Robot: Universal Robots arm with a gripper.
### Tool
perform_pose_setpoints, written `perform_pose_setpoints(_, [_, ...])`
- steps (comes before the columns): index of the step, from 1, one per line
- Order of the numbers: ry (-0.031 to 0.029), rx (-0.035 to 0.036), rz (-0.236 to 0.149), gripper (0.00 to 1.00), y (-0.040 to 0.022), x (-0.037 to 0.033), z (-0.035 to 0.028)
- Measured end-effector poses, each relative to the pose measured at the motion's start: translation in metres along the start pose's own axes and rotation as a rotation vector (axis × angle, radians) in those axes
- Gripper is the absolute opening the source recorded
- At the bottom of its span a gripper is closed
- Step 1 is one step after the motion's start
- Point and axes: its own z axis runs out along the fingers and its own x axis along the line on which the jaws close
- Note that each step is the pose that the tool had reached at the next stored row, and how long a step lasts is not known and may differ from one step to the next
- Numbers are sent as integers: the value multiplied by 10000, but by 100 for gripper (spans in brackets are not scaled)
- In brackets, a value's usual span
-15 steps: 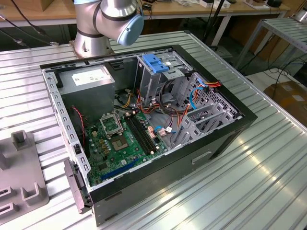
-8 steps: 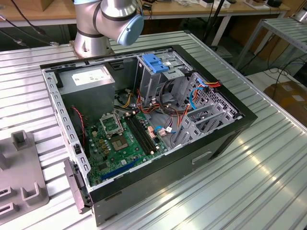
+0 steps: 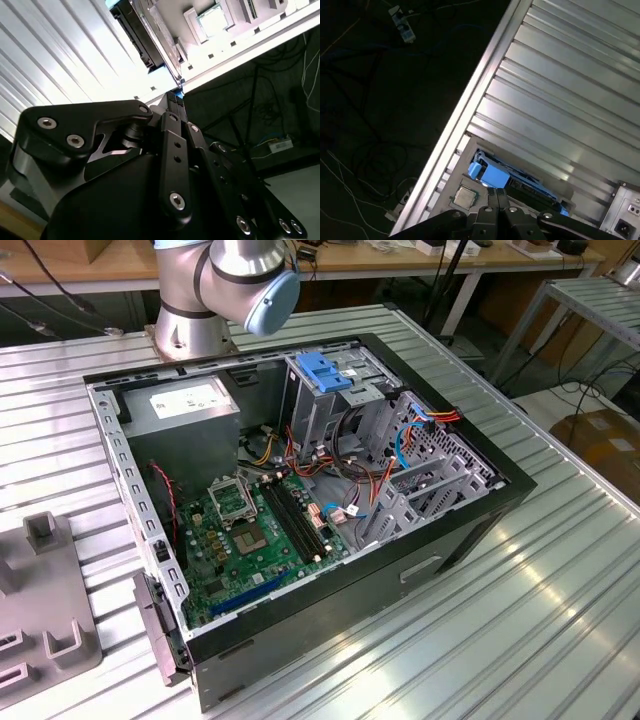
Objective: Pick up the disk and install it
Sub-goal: 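Pick up the disk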
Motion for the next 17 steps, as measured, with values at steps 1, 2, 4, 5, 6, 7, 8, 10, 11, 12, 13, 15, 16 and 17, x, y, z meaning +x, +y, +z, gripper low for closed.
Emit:
perform_pose_setpoints(1, [9,-4,-176,10,0,0,0])
perform_pose_setpoints(2, [15,-8,-330,10,0,0,0])
perform_pose_setpoints(4, [34,-18,-756,10,0,0,0])
perform_pose_setpoints(5, [40,-21,-903,10,0,0,0])
perform_pose_setpoints(6, [47,-25,-1052,10,0,0,0])
perform_pose_setpoints(7, [53,-29,-1196,10,0,0,0])
perform_pose_setpoints(8, [60,-32,-1348,10,0,0,0])
perform_pose_setpoints(10, [76,-41,-1702,10,0,0,0])
perform_pose_setpoints(11, [82,-44,-1841,10,0,0,0])
perform_pose_setpoints(12, [90,-48,-2011,10,0,0,0])
perform_pose_setpoints(13, [98,-52,-2181,10,0,0,0])
perform_pose_setpoints(15, [113,-60,-2511,10,0,0,0])
perform_pose_setpoints(16, [118,-63,-2633,10,0,0,0])
perform_pose_setpoints(17, [124,-66,-2756,10,0,0,0])
